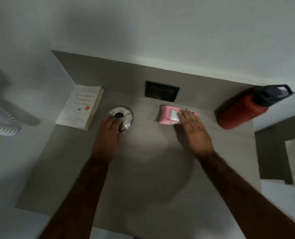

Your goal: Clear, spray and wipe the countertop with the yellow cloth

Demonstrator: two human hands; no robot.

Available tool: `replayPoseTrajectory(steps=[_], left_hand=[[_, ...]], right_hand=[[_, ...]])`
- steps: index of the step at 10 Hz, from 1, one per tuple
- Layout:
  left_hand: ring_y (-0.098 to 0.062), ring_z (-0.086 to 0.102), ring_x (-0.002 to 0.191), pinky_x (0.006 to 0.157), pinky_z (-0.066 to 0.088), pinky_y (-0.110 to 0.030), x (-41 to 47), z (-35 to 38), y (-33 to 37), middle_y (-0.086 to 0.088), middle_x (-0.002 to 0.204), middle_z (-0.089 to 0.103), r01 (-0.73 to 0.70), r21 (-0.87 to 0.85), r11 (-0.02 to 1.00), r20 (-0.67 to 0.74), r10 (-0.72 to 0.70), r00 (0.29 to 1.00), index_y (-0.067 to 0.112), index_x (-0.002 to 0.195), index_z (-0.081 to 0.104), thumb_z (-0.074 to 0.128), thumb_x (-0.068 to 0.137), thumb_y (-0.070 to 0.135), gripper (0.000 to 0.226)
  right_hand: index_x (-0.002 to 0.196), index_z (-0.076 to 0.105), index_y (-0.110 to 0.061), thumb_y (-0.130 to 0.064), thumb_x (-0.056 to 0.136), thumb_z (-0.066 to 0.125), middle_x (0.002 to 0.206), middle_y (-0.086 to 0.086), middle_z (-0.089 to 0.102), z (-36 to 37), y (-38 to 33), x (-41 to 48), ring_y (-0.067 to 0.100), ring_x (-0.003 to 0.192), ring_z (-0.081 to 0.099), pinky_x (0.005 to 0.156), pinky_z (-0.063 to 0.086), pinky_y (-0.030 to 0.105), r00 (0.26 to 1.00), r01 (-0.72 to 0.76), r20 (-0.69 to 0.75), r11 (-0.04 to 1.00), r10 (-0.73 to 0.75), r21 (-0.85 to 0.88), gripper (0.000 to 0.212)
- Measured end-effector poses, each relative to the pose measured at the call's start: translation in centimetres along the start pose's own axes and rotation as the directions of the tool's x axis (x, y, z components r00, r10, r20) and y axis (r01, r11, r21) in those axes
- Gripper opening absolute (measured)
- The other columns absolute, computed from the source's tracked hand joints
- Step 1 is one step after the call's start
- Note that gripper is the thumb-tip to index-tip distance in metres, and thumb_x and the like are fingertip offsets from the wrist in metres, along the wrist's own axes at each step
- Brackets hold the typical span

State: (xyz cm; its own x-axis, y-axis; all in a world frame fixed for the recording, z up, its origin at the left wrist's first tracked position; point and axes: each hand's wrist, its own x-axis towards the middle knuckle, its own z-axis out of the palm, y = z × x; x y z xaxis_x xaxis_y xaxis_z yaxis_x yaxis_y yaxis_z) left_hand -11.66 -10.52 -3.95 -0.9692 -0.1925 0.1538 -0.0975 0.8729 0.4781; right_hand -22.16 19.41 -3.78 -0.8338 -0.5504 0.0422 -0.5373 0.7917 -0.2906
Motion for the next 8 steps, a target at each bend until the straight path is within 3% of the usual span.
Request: replayPoseTrajectory(steps=[1,2,3,5,6,8], left_hand=[[-0.047,0.05,0.129,0.115,0.037,-0.049,2.8,1.5,0.6,-0.026,0.13,0.061,0.009,0.056,0.998,0.051,-0.011,0.999,-0.007,0.126,0.063,0.068,0.087,0.003,0.041],[-0.045,0.047,0.131,0.117,0.035,-0.046,4.9,2.5,0.2,-0.026,0.138,0.055,0.042,0.109,0.993,0.078,-0.051,0.996,-0.005,0.133,0.058,0.067,0.087,0.004,0.048],[-0.041,0.043,0.137,0.12,0.033,-0.043,6.1,3.3,-0.6,-0.024,0.148,0.046,0.051,0.097,0.994,0.072,-0.058,0.996,-0.001,0.141,0.054,0.062,0.09,0.002,0.052],[-0.038,0.024,0.152,0.126,0.023,-0.043,7.2,4.8,-2.3,-0.018,0.163,0.027,0.0,0.19,0.982,0.111,-0.022,0.994,0.003,0.151,0.041,0.053,0.099,0.006,0.054],[-0.038,0.022,0.153,0.126,0.023,-0.045,7.1,4.9,-2.8,-0.016,0.164,0.028,-0.014,0.182,0.983,0.124,-0.009,0.992,0.004,0.153,0.039,0.052,0.099,0.005,0.055],[-0.037,0.02,0.154,0.125,0.017,-0.058,6.6,4.1,-1.5,-0.018,0.165,0.025,-0.064,0.331,0.941,0.093,0.035,0.995,0.005,0.157,0.027,0.06,0.09,0.019,0.077]], right_hand=[[0.149,0.05,0.004,-0.006,0.097,0.036,0.155,0.026,0.048,0.6,1.5,1.0,0.044,0.147,0.044,0.125,0.028,0.056,0.999,0.046,0.027,0.996,-0.044,-0.07,0.054],[0.156,0.04,-0.001,-0.011,0.097,0.036,0.162,0.021,0.04,1.6,1.5,1.4,0.037,0.153,0.037,0.13,0.02,0.05,0.998,0.013,0.068,0.991,-0.004,-0.133,0.06],[0.16,0.033,-0.003,-0.028,0.105,0.041,0.168,0.017,0.031,3.3,1.4,1.0,0.031,0.158,0.028,0.131,0.021,0.048,0.999,-0.043,0.001,0.991,0.043,-0.123,0.06],[0.166,0.014,-0.012,-0.058,0.104,0.039,0.174,0.01,0.012,4.4,2.7,2.1,0.024,0.163,0.01,0.133,0.01,0.04,0.998,-0.024,0.061,0.992,0.032,-0.125,0.081],[0.166,0.01,-0.015,-0.065,0.102,0.039,0.175,0.008,0.009,4.6,2.9,2.6,0.023,0.163,0.007,0.131,0.007,0.038,0.996,-0.026,0.08,0.993,0.035,-0.113,0.087],[0.165,0.014,-0.008,-0.067,0.101,0.04,0.174,0.012,0.011,3.1,1.8,2.3,0.027,0.163,0.009,0.132,0.015,0.048,1.0,0.013,-0.014,0.987,-0.015,-0.16,0.091]])
